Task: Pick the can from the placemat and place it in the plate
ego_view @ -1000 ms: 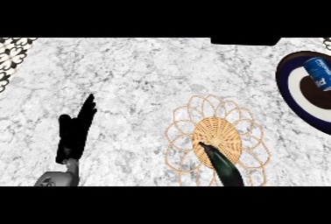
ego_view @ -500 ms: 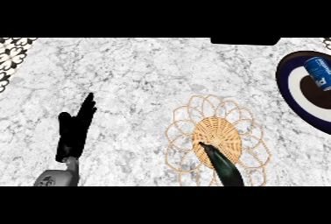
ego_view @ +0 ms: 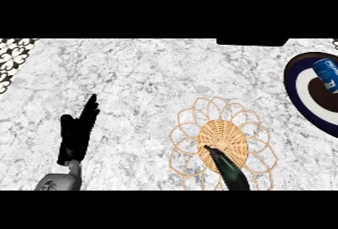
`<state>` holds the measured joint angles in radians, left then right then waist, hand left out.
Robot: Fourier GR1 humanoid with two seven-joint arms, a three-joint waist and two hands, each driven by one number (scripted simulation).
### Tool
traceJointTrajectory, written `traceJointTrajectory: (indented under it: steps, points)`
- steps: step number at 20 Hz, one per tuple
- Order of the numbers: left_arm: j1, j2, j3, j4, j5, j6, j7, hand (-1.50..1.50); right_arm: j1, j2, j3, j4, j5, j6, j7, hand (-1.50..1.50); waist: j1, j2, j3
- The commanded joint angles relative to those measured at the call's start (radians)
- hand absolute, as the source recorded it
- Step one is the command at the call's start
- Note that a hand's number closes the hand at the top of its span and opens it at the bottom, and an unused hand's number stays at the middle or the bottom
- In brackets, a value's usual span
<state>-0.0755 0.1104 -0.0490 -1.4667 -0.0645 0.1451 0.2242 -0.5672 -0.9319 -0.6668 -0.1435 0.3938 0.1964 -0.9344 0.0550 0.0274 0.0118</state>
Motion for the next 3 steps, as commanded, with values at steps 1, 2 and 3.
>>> traceJointTrajectory:
  steps: [1, 2, 3]
  points:
    - [-0.015, 0.016, 0.009, -0.014, 0.01, -0.015, 0.026, 0.0, 0.007, -0.029, 0.002, -0.001, 0.004, 0.029, -0.013, -1.5, 0.002, -0.001, 0.0]
    - [-0.015, 0.007, 0.008, 0.006, 0.02, -0.025, 0.007, 0.0, 0.018, -0.017, -0.006, 0.003, 0.0, -0.011, -0.014, -1.5, 0.006, 0.007, 0.002]
    - [-0.002, -0.01, -0.007, 0.02, -0.007, 0.001, -0.019, 0.0, 0.015, -0.023, -0.005, -0.001, 0.001, -0.015, -0.01, -1.5, 0.002, 0.004, 0.0]
